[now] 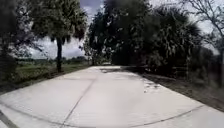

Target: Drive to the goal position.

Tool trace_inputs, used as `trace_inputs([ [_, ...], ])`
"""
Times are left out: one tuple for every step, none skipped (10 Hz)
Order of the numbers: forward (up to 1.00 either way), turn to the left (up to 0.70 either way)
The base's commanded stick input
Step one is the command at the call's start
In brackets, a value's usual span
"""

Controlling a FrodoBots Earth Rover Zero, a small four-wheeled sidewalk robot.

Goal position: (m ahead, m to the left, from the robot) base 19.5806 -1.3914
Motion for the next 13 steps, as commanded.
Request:
trace_inputs([
  [0.85,0.0],
  [0.85,0.0],
  [0.85,0.0],
  [0.85,0.0],
  [0.85,0.0],
  [0.85,0.0],
  [0.85,0.0],
  [0.85,0.0],
  [0.85,0.0],
  [0.84,0.0],
  [0.83,0.0],
  [0.83,0.0],
  [0.84,0.0],
])
